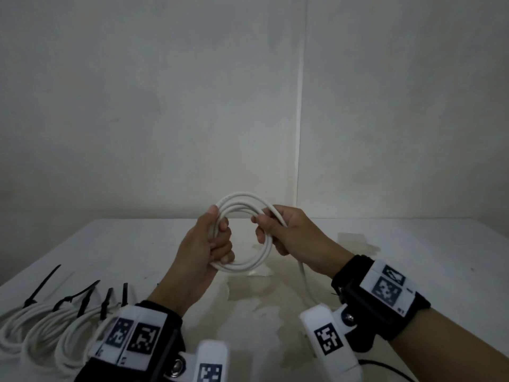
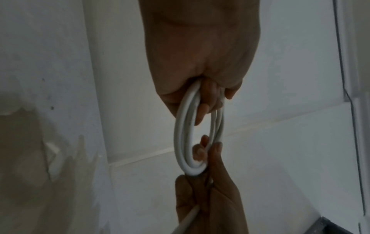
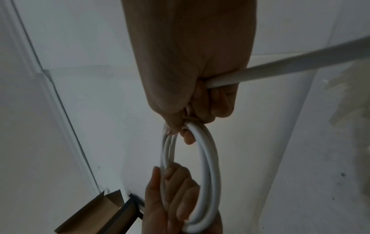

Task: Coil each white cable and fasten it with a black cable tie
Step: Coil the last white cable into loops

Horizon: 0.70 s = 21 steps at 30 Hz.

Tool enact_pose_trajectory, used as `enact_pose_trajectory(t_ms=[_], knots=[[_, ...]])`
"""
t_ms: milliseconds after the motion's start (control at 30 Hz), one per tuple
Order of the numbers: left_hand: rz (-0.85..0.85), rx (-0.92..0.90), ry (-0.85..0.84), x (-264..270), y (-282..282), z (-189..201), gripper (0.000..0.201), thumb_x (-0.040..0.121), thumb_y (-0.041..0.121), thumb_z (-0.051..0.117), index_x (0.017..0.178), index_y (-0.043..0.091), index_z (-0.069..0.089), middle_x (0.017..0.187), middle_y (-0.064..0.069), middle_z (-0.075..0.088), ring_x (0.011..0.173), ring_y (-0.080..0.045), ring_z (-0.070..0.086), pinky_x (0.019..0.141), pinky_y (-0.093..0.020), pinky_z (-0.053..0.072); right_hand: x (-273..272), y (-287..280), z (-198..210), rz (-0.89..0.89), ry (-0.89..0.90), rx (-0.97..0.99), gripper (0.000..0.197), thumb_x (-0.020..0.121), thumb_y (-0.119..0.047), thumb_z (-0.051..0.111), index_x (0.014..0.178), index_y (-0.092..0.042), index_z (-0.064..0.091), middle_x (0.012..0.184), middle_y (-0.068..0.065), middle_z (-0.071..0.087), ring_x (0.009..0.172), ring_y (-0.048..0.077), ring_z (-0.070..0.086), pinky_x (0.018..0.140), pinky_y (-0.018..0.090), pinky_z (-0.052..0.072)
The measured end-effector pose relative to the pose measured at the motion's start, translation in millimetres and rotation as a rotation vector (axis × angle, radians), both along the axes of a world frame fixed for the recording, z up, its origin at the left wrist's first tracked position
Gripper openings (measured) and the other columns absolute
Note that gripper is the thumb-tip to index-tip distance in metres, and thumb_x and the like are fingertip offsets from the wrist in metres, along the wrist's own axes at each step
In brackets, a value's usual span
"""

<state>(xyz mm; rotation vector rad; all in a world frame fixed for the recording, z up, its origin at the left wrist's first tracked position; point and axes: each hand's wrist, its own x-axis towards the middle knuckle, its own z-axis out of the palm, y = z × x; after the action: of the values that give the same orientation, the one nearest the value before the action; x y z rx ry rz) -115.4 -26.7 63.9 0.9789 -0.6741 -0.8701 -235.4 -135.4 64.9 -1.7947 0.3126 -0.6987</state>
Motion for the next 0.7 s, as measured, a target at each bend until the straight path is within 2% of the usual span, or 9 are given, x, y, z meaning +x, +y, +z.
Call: enact_pose_trajectory(t_ms=[100,167,367,567,633,700], knots=[[-0.126,0.001,-0.031,4.1,5.7,-0.3,0.033,0.087,0.035,0.040,0.070,0.008,0.050,0.043,0.005,0.033,0.033,-0.007,0.031,0.044,-0.020,0.043,-8.2,-5.5,3.9,-0.001,0.003,-0.028,0.017,0.094,-0.018,0.048,0.085,-0.014,0.061,0.055,-0.008,0.057,0.040,0.004,0.035,0.041,0.015,0.030],[-0.184,-0.008,-0.024,4.1,10.2,-1.4,0.030,0.081,0.033,0.042,0.075,0.006,0.052,0.046,0.004,0.038,0.038,-0.009,0.036,0.049,-0.022,0.047,-12.2,-7.8,4.7,0.011,-0.001,-0.042,0.018,0.094,-0.017,0.047,0.086,-0.015,0.062,0.057,-0.007,0.056,0.041,0.003,0.036,0.041,0.014,0.030],[-0.141,-0.054,0.028,-11.8,9.1,-0.6,0.026,0.080,0.033,0.045,0.073,0.008,0.050,0.045,0.008,0.031,0.035,-0.004,0.028,0.041,-0.017,0.037,-15.5,-9.8,-1.7,0.057,-0.061,0.055,0.017,0.094,-0.011,0.047,0.091,-0.010,0.063,0.058,-0.005,0.056,0.042,0.006,0.033,0.041,0.016,0.029],[-0.021,-0.052,0.022,-24.5,-1.7,-0.1,0.035,0.095,0.031,0.038,0.067,0.012,0.047,0.043,0.009,0.028,0.032,-0.002,0.024,0.036,-0.015,0.031,-12.2,-13.1,-2.5,0.019,-0.082,0.041,0.017,0.094,-0.012,0.047,0.090,-0.013,0.064,0.060,0.000,0.056,0.041,0.004,0.034,0.041,0.016,0.030],[0.017,-0.044,0.031,-24.0,-3.6,-1.8,0.035,0.095,0.032,0.039,0.068,0.012,0.046,0.042,0.010,0.029,0.032,-0.002,0.024,0.036,-0.015,0.030,-10.7,-13.1,-3.3,-0.004,-0.046,-0.001,0.018,0.094,-0.015,0.047,0.089,-0.014,0.064,0.061,-0.003,0.058,0.040,0.003,0.034,0.041,0.016,0.031],[0.043,-0.041,0.049,-21.1,-3.6,-3.9,0.034,0.096,0.032,0.038,0.068,0.013,0.045,0.042,0.010,0.029,0.032,-0.002,0.024,0.035,-0.015,0.029,-9.5,-13.9,-5.2,-0.047,-0.002,-0.056,0.020,0.095,-0.022,0.046,0.089,-0.015,0.063,0.057,-0.012,0.057,0.039,0.001,0.034,0.042,0.015,0.032]])
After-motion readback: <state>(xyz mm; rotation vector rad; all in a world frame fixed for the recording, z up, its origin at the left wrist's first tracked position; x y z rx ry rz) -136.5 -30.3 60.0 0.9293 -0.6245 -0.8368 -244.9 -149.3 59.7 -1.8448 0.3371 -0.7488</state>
